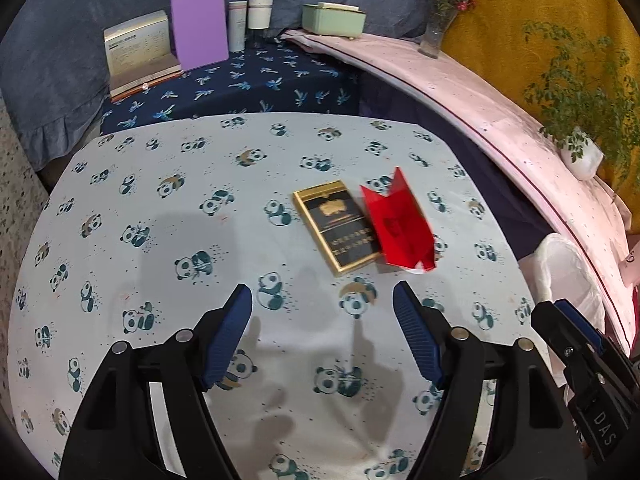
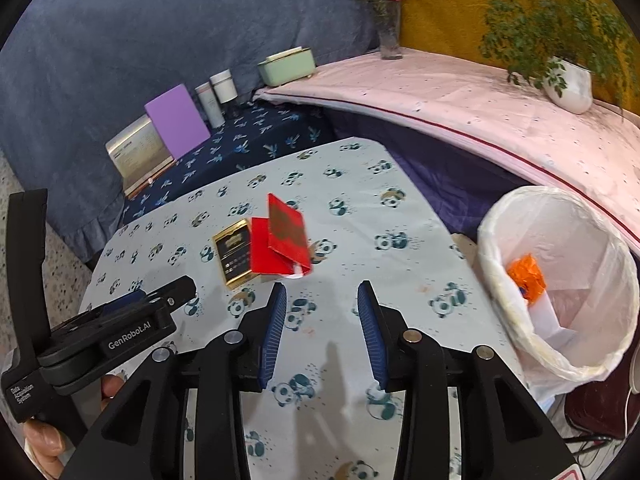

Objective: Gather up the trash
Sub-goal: 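Move both tools back to the red envelope and gold cigarette pack, then grasp the red envelope with the right tool while the left tool grasps the gold cigarette pack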

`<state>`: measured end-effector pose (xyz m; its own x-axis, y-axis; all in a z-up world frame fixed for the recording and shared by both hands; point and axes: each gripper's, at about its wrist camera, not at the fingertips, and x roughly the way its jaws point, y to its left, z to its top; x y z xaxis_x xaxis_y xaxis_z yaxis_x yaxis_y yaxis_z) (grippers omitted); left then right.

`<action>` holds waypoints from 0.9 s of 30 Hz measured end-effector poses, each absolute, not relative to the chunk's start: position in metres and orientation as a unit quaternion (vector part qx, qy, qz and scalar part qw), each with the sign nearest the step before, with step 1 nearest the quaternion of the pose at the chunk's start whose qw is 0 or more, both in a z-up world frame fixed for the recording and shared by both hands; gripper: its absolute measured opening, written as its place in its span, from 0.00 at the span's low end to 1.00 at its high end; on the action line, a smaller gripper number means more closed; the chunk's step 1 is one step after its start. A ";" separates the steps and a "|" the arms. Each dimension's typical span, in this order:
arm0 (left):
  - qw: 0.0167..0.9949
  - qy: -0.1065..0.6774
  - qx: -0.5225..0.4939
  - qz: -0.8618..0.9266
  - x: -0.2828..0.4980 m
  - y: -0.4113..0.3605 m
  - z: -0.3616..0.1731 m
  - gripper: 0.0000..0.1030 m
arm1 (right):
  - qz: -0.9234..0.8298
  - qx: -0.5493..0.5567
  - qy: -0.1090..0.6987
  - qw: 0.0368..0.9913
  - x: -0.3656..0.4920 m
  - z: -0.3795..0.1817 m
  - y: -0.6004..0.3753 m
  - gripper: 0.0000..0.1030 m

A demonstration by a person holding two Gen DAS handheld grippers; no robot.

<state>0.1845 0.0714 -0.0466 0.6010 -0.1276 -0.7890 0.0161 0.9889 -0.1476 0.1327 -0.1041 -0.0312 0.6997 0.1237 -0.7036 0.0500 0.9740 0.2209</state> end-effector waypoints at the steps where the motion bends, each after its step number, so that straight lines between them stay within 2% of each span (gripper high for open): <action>1: 0.892 0.446 -0.063 -0.036 0.186 0.074 -0.048 0.67 | 0.023 0.109 0.388 0.915 0.136 -0.033 -0.101 0.35; 12: 0.877 0.472 -0.095 0.002 0.219 0.110 -0.071 0.67 | 0.046 0.095 0.413 0.905 0.188 -0.057 -0.070 0.35; 21: 0.880 0.467 -0.087 -0.013 0.243 0.108 -0.073 0.67 | 0.057 0.092 0.424 0.899 0.226 -0.075 -0.056 0.35; 23: 0.879 0.468 -0.084 -0.019 0.247 0.104 -0.075 0.71 | 0.058 0.090 0.428 0.897 0.233 -0.080 -0.055 0.35; 25: 0.880 0.468 -0.083 -0.024 0.251 0.099 -0.076 0.76 | 0.056 0.088 0.430 0.897 0.238 -0.084 -0.056 0.30; 27: 0.881 0.466 -0.079 -0.027 0.255 0.091 -0.076 0.79 | 0.051 0.088 0.432 0.896 0.241 -0.088 -0.059 0.18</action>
